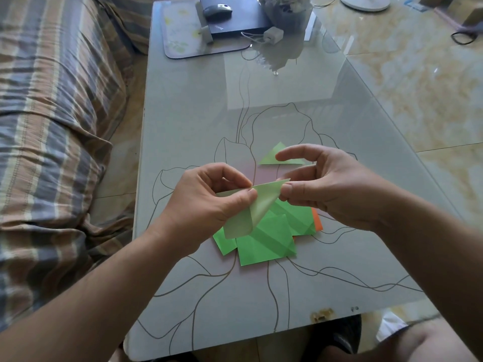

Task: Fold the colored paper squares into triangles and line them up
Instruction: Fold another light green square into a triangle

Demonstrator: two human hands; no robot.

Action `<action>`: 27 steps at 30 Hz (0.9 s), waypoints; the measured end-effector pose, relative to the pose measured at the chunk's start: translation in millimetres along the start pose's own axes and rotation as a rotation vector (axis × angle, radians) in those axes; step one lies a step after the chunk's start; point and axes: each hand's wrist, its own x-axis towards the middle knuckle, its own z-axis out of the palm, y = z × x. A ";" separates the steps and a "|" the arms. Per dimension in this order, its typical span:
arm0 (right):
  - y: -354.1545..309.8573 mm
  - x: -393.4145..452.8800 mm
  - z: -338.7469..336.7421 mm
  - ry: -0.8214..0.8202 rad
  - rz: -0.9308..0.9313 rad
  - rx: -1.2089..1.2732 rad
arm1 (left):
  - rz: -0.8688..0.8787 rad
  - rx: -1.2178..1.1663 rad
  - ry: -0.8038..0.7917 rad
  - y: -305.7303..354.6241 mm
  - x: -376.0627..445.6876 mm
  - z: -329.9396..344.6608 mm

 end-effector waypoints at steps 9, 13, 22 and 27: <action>-1.3 -0.3 -0.1 0.017 0.006 0.055 | -0.012 -0.050 -0.019 0.5 0.6 -1.6; -0.8 0.9 0.7 0.041 0.009 0.063 | -0.023 -0.041 -0.025 0.3 1.1 -0.1; -0.5 1.6 3.1 0.076 -0.029 0.041 | -0.035 -0.036 -0.021 1.2 1.5 -1.3; -0.5 2.0 1.2 0.059 -0.028 0.058 | -0.051 -0.046 -0.025 1.3 1.5 -0.5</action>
